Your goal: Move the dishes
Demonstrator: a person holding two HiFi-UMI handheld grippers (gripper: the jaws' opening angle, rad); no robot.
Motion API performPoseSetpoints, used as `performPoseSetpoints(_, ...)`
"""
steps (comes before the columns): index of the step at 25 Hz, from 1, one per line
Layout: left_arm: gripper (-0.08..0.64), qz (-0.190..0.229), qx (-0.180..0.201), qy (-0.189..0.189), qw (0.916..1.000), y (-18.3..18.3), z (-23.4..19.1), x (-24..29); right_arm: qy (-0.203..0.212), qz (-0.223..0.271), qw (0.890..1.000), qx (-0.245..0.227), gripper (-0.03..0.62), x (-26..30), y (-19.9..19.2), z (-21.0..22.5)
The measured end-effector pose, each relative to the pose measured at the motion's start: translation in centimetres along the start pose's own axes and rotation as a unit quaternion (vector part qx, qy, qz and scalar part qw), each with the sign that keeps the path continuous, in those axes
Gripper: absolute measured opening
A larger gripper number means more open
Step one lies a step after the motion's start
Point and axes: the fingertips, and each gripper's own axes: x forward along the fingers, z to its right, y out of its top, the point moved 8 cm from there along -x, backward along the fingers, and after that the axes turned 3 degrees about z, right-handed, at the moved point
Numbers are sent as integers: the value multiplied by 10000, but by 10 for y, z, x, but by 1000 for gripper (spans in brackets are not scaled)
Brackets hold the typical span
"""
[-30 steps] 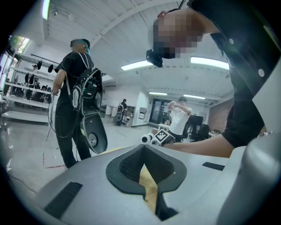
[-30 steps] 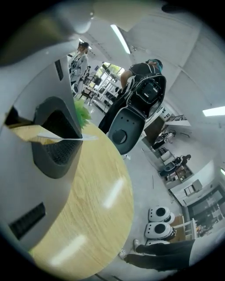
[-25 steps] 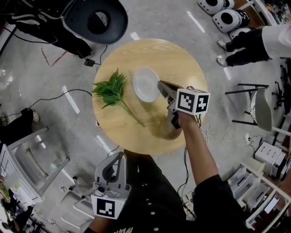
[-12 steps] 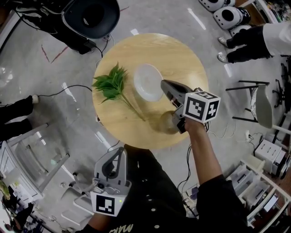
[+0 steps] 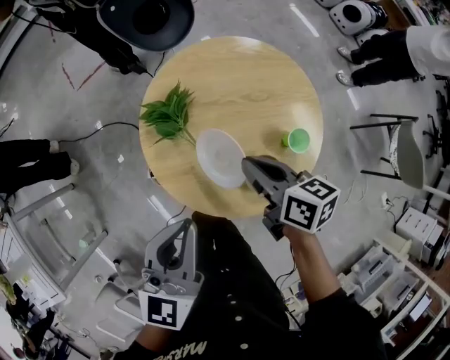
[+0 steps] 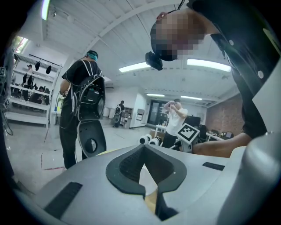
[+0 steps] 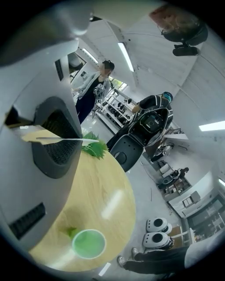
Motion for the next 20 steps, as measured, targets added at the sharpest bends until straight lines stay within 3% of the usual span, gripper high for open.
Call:
performPoseSetpoints(8,17,-126,-26,-37,9999,-12,5,-8,-46,1,9954,961,15,-1,-79,-1)
performPoseSetpoints(20,17,-360,-4,-160,9992,-33,13,-17,-83,635,9716,2278,15,-4,-162,38)
